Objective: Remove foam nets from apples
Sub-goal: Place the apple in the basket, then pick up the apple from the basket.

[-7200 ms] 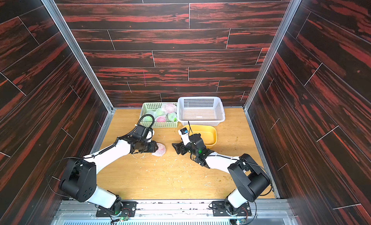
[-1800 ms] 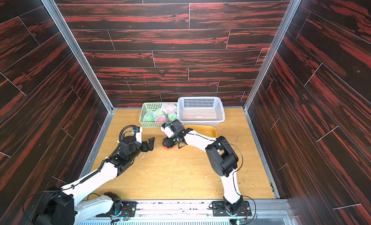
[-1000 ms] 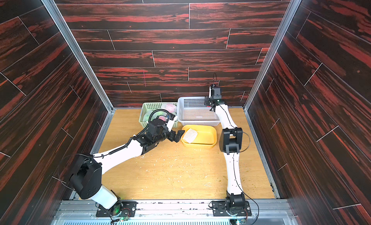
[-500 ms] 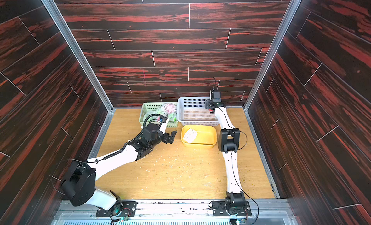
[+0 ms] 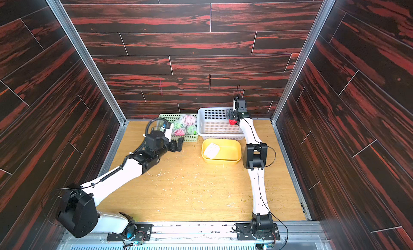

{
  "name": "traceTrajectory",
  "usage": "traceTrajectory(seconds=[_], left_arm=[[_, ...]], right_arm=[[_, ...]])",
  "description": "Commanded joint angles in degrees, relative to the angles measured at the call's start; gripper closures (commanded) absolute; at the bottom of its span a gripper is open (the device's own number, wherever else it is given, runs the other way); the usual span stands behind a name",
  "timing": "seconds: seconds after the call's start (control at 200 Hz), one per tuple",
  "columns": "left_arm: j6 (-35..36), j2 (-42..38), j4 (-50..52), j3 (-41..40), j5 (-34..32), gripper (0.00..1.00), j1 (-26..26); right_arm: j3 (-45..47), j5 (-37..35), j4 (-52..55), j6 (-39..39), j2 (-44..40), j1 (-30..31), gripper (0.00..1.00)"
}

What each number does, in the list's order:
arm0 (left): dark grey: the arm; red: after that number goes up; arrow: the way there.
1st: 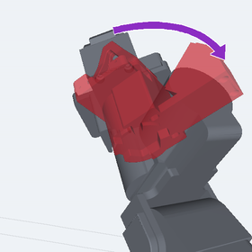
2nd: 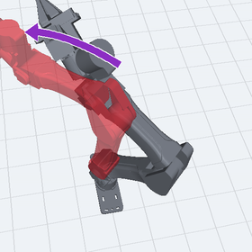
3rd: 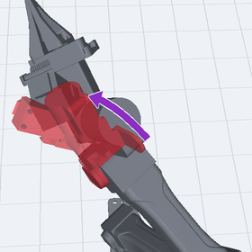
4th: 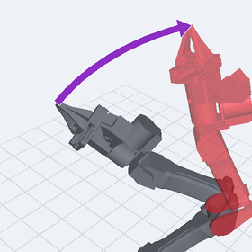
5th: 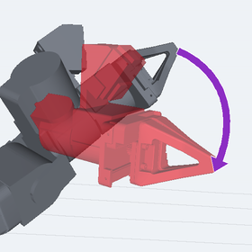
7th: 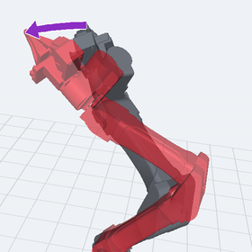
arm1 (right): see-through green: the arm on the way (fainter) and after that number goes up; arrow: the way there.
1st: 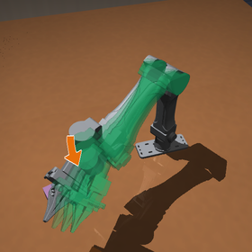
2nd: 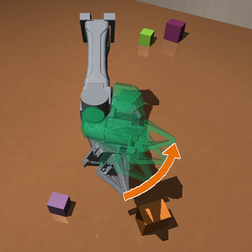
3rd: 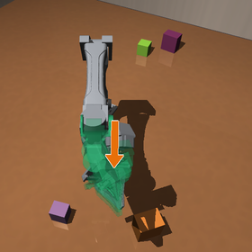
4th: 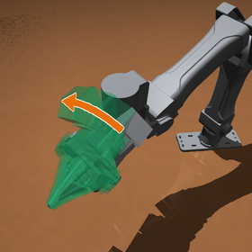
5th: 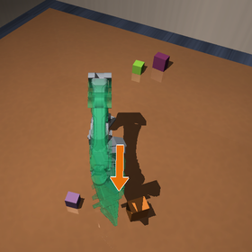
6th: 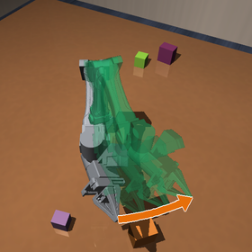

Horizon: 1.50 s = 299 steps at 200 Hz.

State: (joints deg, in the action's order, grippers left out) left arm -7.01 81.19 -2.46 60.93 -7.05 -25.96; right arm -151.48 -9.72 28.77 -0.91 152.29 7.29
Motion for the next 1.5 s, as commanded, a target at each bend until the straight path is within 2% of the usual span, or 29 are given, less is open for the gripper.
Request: traceTrajectory(seconds=[0.0, 0.14, 0.256, 0.386, 0.626, 0.711, 0.852, 0.952, 1.097, 1.192, 1.288, 1.343, 1.493], left_arm=[[-2.8, -1.1, 8.0, 7.2, 1.1, 0.0, 4.7], [-3.1, 4.7, 13.9, 17.3, 0.8, 0.0, 8.1], [-2.9, 11.1, 17.2, 25.1, 0.0, 0.04, 10.0], [-2.0, 21.7, 24.4, 36.7, 0.2, 0.1, 11.3], [0.9, 38.5, 39.7, 56.1, -3.0, 0.12, 12.5], [2.4, 42.8, 43.0, 60.8, -4.3, 0.12, 13.0], [3.5, 48.4, 46.8, 67.4, -3.8, 0.12, 14.3], [5.5, 51.8, 48.4, 71.1, -4.2, 0.12, 14.8], [6.6, 56.4, 50.9, 76.3, -2.7, 0.12, 16.0], [7.2, 59.3, 52.7, 80.0, -2.7, 0.11, 16.1], [7.7, 61.4, 54.2, 82.1, -1.8, 0.12, 16.1], [7.9, 61.8, 54.4, 82.2, -1.2, 0.13, 16.2], [7.9, 62.6, 54.0, 81.9, -0.8, 0.21, 16.0]], right_arm=[[0.3, 7.4, 5.1, 3.6, -13.2, 1.1, 0.05], [14.4, 13.5, 2.5, 4.9, -26.7, 3.4, 0.05], [30.6, 16.4, -2.5, 6.8, -38.6, 5.5, 0.06], [52.6, 19.9, -15.6, 10.9, -52.3, 7.2, 0.07], [81.2, 26.1, -34.8, 15.6, -67.6, 9.2, 0.08], [89.2, 31.8, -39.6, 15.8, -69.9, 10.2, 0.09], [96.5, 38.2, -41.4, 15.2, -70.6, 13.4, 0.08], [102.8, 38.6, -46.4, 14.3, -71.1, 17.9, 0.08], [111.4, 37.8, -60.2, 13.4, -70.6, 23.8, 0.08], [115.7, 36.9, -71.3, 15.0, -69.8, 24.9, 0.08], [119.1, 35.5, -77.8, 16.1, -69.9, 25.0, 0.09], [120.5, 34.4, -79.8, 16.5, -69.8, 25.0, 0.08], [120.2, 33.0, -77.1, 15.1, -69.8, 25.4, 0.09]])
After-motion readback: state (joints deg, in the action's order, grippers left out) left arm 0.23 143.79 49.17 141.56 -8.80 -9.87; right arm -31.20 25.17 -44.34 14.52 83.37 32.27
